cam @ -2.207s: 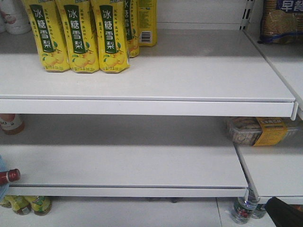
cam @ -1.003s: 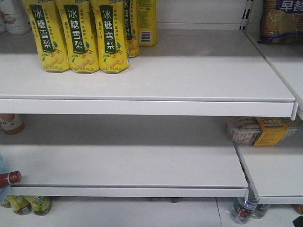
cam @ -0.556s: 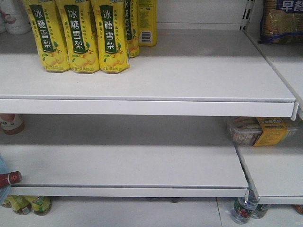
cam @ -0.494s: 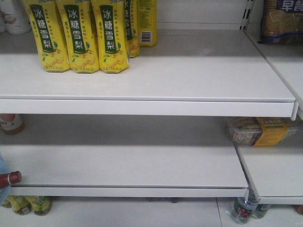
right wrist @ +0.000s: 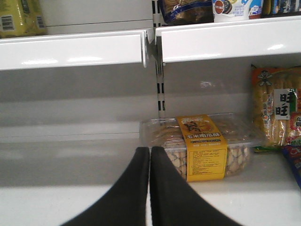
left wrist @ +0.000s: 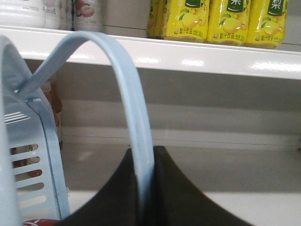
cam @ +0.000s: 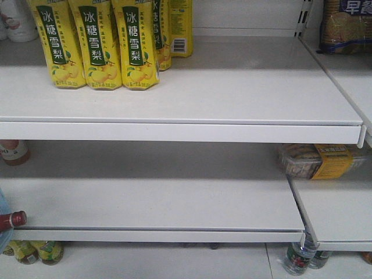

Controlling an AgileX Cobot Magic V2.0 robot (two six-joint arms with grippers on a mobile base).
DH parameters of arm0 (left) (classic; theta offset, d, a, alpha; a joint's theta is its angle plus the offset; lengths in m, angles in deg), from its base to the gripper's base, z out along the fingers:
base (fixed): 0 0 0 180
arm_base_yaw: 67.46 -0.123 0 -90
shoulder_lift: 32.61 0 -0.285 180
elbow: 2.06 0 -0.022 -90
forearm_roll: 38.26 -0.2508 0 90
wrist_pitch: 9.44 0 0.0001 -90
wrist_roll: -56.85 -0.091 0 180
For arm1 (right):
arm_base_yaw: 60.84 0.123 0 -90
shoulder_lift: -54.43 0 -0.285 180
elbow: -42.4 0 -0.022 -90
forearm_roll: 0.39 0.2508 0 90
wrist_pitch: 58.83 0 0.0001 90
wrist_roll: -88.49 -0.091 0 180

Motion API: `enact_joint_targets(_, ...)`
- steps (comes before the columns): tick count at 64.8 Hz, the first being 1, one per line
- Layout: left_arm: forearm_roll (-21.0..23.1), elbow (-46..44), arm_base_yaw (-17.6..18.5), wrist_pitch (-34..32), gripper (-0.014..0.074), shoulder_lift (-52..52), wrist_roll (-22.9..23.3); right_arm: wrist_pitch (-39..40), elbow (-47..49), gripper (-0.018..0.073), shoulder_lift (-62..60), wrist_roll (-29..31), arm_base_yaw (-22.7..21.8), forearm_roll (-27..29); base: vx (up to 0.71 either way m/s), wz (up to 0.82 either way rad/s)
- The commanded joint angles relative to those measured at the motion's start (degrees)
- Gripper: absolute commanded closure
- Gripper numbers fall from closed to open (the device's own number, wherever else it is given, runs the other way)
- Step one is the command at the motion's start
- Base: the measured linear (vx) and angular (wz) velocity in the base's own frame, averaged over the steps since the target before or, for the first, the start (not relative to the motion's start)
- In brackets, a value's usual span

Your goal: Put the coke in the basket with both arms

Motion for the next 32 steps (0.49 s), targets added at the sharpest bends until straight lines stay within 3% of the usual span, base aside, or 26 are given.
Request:
enact_joint_targets(1, -2.6, 0.1, 0.0, -10.0, 0.0601, 1.5, -2.1, 4.8, -1.1, 0.0564, -0.7, -0.5, -0.1, -1.0, 0.00, 0.00)
enact_joint_targets(17, -2.6, 0.1, 0.0, -10.0, 0.0601, 1.5, -2.1, 4.8, -1.0, 0.0564, -0.7, -7.6, -0.2, -6.3, 0.00, 0.00)
enact_joint_targets(32, -2.6, 0.1, 0.0, -10.0, 0.0601, 1.5, -2.1, 5.0, -1.0, 0.0564, -0.7, -9.8, -0.1, -6.0, 0.00, 0.00)
